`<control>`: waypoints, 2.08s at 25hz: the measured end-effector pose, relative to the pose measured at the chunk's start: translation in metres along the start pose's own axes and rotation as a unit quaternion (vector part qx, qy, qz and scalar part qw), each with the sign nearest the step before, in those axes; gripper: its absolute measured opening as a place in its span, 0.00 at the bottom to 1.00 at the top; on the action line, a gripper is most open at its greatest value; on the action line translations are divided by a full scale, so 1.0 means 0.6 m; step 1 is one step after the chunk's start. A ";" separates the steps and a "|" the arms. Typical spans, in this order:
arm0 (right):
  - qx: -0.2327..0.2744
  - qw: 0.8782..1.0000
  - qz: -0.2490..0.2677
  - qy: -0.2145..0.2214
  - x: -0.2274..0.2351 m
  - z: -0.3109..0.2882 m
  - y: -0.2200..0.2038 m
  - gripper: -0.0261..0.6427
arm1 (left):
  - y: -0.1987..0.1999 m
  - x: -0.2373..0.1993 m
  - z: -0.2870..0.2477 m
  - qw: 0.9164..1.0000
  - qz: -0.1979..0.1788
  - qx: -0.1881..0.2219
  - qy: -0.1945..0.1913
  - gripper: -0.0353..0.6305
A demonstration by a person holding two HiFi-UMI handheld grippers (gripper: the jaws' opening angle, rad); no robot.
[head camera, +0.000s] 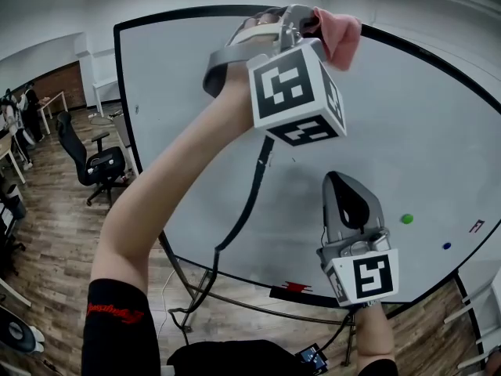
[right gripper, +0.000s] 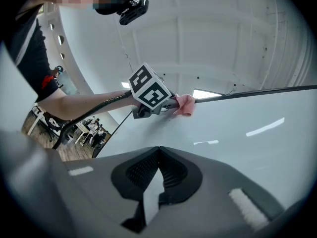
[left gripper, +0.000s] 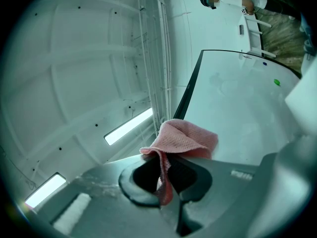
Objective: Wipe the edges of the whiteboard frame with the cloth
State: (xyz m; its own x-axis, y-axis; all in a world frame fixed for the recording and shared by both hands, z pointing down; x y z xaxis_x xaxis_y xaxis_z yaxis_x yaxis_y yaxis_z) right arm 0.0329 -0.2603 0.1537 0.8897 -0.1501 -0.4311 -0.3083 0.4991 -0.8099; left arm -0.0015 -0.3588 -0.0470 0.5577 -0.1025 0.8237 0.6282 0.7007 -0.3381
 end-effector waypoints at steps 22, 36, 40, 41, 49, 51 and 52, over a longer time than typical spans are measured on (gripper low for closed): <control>-0.015 1.000 0.001 0.008 -0.063 -0.024 0.005 0.04 | -0.074 -0.035 0.018 1.000 0.008 -0.014 0.009 0.09; 0.002 0.998 -0.023 0.060 -0.038 -0.027 -0.001 0.04 | -0.077 -0.036 0.022 0.999 -0.004 -0.045 0.019 0.09; 0.011 0.997 -0.025 0.075 -0.032 -0.026 0.000 0.04 | -0.068 -0.032 0.018 0.998 -0.006 -0.053 0.023 0.09; 0.013 0.997 -0.025 0.078 -0.036 -0.028 0.001 0.04 | -0.070 -0.033 0.019 0.998 -0.008 -0.054 0.022 0.09; 0.021 0.995 -0.015 0.092 -0.060 -0.045 -0.007 0.04 | -0.087 -0.038 0.020 0.998 -0.020 -0.056 0.024 0.09; 0.020 0.996 -0.020 0.083 -0.065 -0.050 -0.007 0.04 | -0.087 -0.042 0.020 0.998 -0.025 -0.058 0.022 0.09; 0.019 0.996 -0.025 0.080 -0.068 -0.055 -0.008 0.04 | -0.088 -0.044 0.020 0.998 -0.027 -0.060 0.021 0.09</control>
State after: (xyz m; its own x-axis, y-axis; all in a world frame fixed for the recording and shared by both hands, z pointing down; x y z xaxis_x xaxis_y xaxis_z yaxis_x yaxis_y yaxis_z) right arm -0.0134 -0.2849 0.1619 0.8377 -0.3073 -0.4514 -0.2503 0.5185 -0.8176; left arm -0.0560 -0.3844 -0.0453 0.5416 -0.1685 0.8236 0.7167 0.6045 -0.3477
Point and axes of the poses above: the fingertips, and each gripper's own axes: z backward along the fingers, x to its right, y out of its top, the point moved 2 cm from there along z, backward along the fingers
